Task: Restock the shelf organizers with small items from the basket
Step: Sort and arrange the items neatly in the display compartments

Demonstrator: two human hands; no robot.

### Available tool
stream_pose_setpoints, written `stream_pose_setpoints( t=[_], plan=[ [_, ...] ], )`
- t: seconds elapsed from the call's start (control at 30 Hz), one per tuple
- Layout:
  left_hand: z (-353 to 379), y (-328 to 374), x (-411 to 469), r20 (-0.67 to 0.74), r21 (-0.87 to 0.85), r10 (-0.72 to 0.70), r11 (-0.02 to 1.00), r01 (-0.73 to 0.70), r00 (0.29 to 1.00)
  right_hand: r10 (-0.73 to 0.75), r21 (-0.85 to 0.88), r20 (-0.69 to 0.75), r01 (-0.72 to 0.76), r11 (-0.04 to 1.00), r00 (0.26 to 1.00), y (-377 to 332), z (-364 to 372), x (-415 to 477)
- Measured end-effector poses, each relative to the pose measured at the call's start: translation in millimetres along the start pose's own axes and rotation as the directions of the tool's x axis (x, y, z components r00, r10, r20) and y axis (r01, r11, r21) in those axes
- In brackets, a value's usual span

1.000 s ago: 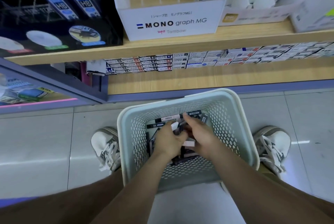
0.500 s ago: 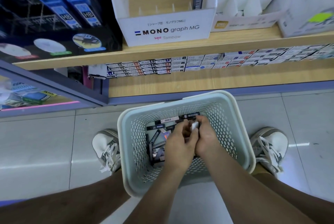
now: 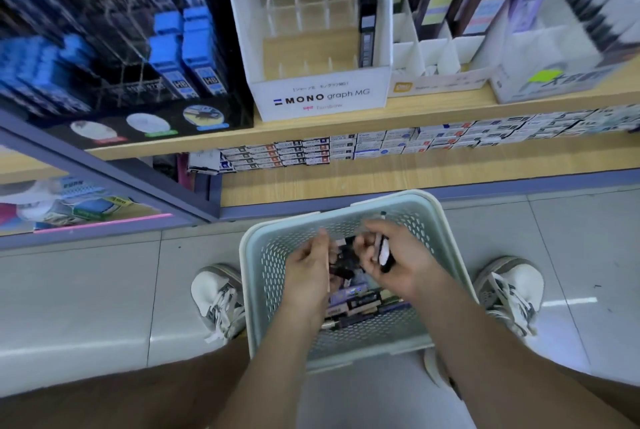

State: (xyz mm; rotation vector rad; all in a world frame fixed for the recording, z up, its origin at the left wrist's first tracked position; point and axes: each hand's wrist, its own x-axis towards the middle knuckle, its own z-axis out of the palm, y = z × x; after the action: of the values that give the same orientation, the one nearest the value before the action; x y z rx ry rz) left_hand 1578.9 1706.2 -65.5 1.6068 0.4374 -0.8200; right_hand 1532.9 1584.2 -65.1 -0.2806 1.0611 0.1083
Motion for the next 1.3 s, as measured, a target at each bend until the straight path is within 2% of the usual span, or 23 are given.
stream_pose_setpoints(
  t=[0.07,0.13,0.2,0.3,0.4,0.5,0.7,0.87,0.97,1.07,1.2,1.3],
  plan=[
    [-4.4,17.8,-6.7,0.023,0.09,0.061,0.994,-0.063,0.998,0.109,-0.279,0.07,-0.086,0.957,0.992,-2.2,-1.0,-22.8],
    [-3.5,32.0,-16.0,0.055,0.235,0.157,0.958,-0.166,0.986,0.175,-0.374,0.164,-0.103,0.922,0.971,-4.7,7.1,-43.6],
    [1.5,45.4,-29.7,0.101,0.299,0.23,0.921,-0.25,0.968,0.153,-0.446,0.222,-0.04,0.894,0.963,-7.7,20.5,-61.9],
    [8.2,67.3,-52.4,0.074,0.194,0.254,0.945,-0.264,0.964,0.019,-0.559,0.26,0.134,0.818,0.965,-10.8,41.4,-86.3],
    [9.5,87.0,-73.9,0.064,0.137,0.341,0.928,-0.347,0.938,-0.107,-0.581,0.3,0.27,0.768,0.948,-12.6,54.4,-112.9],
    [8.9,111.5,-99.5,0.069,0.107,0.459,0.879,-0.464,0.886,-0.126,-0.617,0.327,0.312,0.722,0.937,-12.8,63.7,-143.6],
    [11.0,167.1,-144.3,0.247,0.144,0.645,0.714,-0.685,0.724,-0.21,-0.469,0.48,0.451,0.759,0.852,-23.4,84.3,-205.8],
    [6.9,224.3,-170.4,0.331,0.163,0.733,0.576,-0.801,0.594,-0.272,-0.512,0.518,0.548,0.661,0.811,-50.6,116.4,-249.4],
    [5.9,260.3,-179.6,0.413,0.042,0.684,0.645,-0.763,0.601,-0.33,-0.55,0.492,0.581,0.6,0.806,-68.3,135.8,-271.1],
    [3.2,288.3,-181.9,0.487,-0.099,0.633,0.725,-0.682,0.603,-0.387,-0.551,0.516,0.642,0.533,0.764,-84.4,148.9,-280.5],
    [2.1,308.3,-163.9,0.482,-0.094,0.67,0.68,-0.728,0.564,-0.375,-0.536,0.581,0.686,0.492,0.723,-97.0,153.4,-276.9],
    [3.3,308.0,-154.8,0.451,-0.1,0.685,0.675,-0.731,0.572,-0.407,-0.53,0.598,0.721,0.446,0.691,-99.2,156.4,-264.1]
  ],
)
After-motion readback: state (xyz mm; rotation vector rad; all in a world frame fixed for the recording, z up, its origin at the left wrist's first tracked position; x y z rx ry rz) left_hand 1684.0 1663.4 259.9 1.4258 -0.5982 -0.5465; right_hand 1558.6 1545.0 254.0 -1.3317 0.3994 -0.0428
